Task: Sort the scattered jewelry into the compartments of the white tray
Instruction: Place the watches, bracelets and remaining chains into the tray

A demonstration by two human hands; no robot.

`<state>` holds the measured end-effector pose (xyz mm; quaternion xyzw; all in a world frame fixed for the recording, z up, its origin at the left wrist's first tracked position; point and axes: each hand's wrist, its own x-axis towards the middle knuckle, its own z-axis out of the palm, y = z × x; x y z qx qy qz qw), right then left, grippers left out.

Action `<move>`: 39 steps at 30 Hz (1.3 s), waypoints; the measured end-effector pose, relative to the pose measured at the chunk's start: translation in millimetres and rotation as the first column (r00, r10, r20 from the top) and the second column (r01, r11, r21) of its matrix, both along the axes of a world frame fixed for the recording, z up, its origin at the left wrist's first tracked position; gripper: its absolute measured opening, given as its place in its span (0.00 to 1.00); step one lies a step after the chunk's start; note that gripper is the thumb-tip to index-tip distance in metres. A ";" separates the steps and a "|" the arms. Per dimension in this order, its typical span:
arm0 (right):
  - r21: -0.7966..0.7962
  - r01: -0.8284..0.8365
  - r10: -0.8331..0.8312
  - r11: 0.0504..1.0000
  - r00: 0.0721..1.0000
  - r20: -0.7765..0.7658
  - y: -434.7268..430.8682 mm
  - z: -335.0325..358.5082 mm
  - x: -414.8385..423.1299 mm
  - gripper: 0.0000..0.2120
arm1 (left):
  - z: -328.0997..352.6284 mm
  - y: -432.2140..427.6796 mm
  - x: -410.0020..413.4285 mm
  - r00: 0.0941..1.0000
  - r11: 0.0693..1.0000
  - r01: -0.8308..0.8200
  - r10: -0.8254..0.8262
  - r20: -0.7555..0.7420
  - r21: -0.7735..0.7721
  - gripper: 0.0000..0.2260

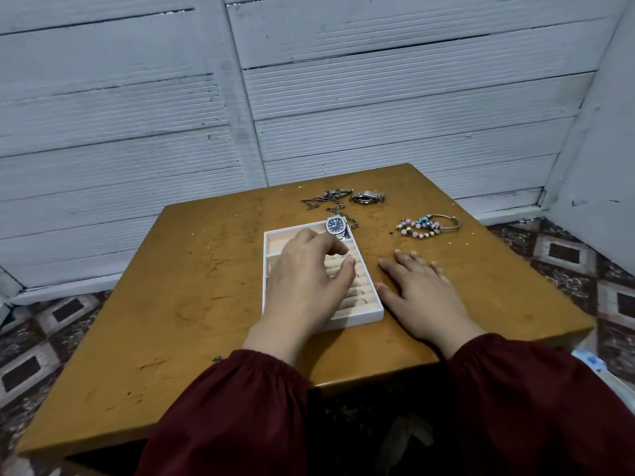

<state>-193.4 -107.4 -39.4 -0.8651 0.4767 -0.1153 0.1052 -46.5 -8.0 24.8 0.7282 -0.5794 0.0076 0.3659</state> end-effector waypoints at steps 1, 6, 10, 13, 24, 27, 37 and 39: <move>-0.011 0.006 -0.006 1.000 0.999 0.033 0.4 0.0 -0.5 0.25 | -0.5 -4.7 -5.5 0.999 0.999 0.037 -0.037 -0.012 -0.022 0.06; 0.037 0.040 -0.051 0.999 0.922 0.383 -3.7 -1.8 -5.3 0.16 | 3.0 -32.1 -24.6 0.988 0.986 0.150 -0.151 -0.007 -0.077 0.09; 0.163 0.057 -0.149 0.985 0.757 0.636 -12.2 -0.2 -9.8 0.06 | 3.2 -59.1 -33.0 0.982 0.982 0.180 -0.182 -0.041 -0.057 0.07; 0.268 0.035 -0.226 0.963 0.646 0.729 -26.5 -0.9 -10.8 0.14 | 0.5 -81.2 -38.6 0.975 0.977 0.211 -0.213 -0.068 -0.033 0.06; -0.049 0.352 -0.320 0.935 0.895 0.310 -109.1 24.6 -38.7 0.13 | 5.2 -163.8 -29.2 0.967 0.961 0.255 -0.249 -0.060 0.106 0.06; 0.001 0.362 -0.357 0.932 0.919 0.166 -122.9 24.0 -41.9 0.16 | 1.9 -179.0 -27.3 0.966 0.952 0.253 -0.259 0.010 0.172 0.07; -0.037 0.328 -0.293 0.944 0.885 0.362 -142.0 6.6 -52.8 0.08 | -6.7 -206.5 -24.1 0.957 0.913 0.220 -0.271 0.106 0.345 0.05; -0.053 0.333 -0.272 0.942 0.843 0.465 -144.2 6.5 -53.0 0.07 | -8.2 -208.2 -24.5 0.957 0.905 0.210 -0.269 0.113 0.371 0.06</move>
